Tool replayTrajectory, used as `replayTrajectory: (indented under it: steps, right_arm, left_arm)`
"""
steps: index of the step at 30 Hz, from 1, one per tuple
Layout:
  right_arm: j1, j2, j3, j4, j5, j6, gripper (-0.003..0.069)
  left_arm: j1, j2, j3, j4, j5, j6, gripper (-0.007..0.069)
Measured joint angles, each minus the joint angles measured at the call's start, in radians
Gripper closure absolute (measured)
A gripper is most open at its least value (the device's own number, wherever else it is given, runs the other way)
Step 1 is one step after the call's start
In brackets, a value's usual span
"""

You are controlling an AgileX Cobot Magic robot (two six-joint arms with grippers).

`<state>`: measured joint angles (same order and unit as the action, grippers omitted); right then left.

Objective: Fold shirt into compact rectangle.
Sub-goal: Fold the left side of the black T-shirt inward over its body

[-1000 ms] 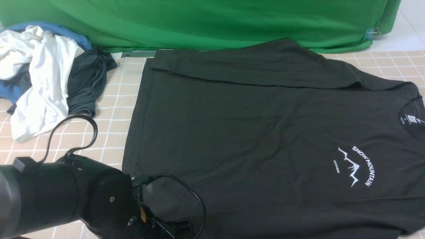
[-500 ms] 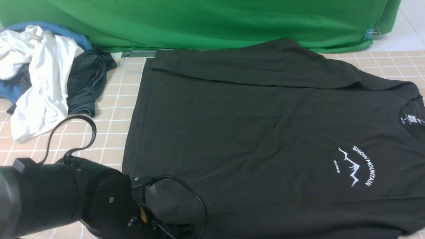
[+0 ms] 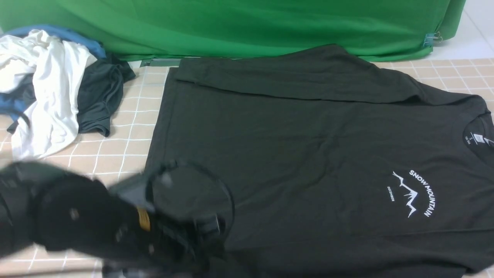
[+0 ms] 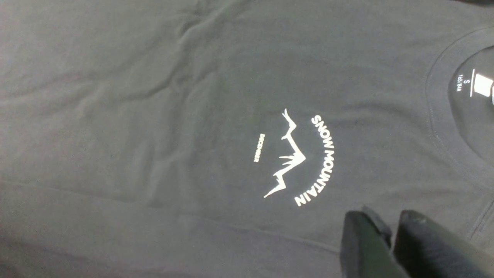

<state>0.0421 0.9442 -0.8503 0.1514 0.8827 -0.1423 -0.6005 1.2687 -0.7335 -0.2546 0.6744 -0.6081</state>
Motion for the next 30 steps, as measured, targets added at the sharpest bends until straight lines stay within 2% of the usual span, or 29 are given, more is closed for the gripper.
replayTrajectory:
  steps: [4,8,11,19,23,27,30]
  right_arm:
    - [0.0,0.0,0.0,0.0,0.0,0.0,0.05]
    - [0.0,0.0,0.0,0.0,-0.002,0.0,0.0494]
    - [0.0,0.0,0.0,0.0,-0.003,0.0,0.0494]
    - [0.0,0.0,0.0,0.0,-0.003,0.0,0.0494]
    - [0.0,0.0,0.0,0.0,-0.003,0.0,0.0494]
    - [0.0,0.0,0.0,0.0,-0.003,0.0,0.0494]
    - [0.0,0.0,0.0,0.0,-0.003,0.0,0.0494]
  left_arm:
    - [0.11,0.003,-0.13,0.095,0.06,0.015,0.0582]
    - [0.23,0.033,-0.286,0.134,0.127,0.126,0.0582]
    - [0.265,0.066,-0.352,0.142,0.13,0.169,0.0584]
    - [0.274,0.205,-0.483,0.157,0.085,0.263,0.0584]
    - [0.274,0.326,-0.492,0.244,0.074,0.272,0.0584]
    - [0.275,0.438,-0.492,0.368,-0.031,0.272,0.0584]
    - [0.276,0.486,-0.498,0.41,-0.123,0.273,0.0584]
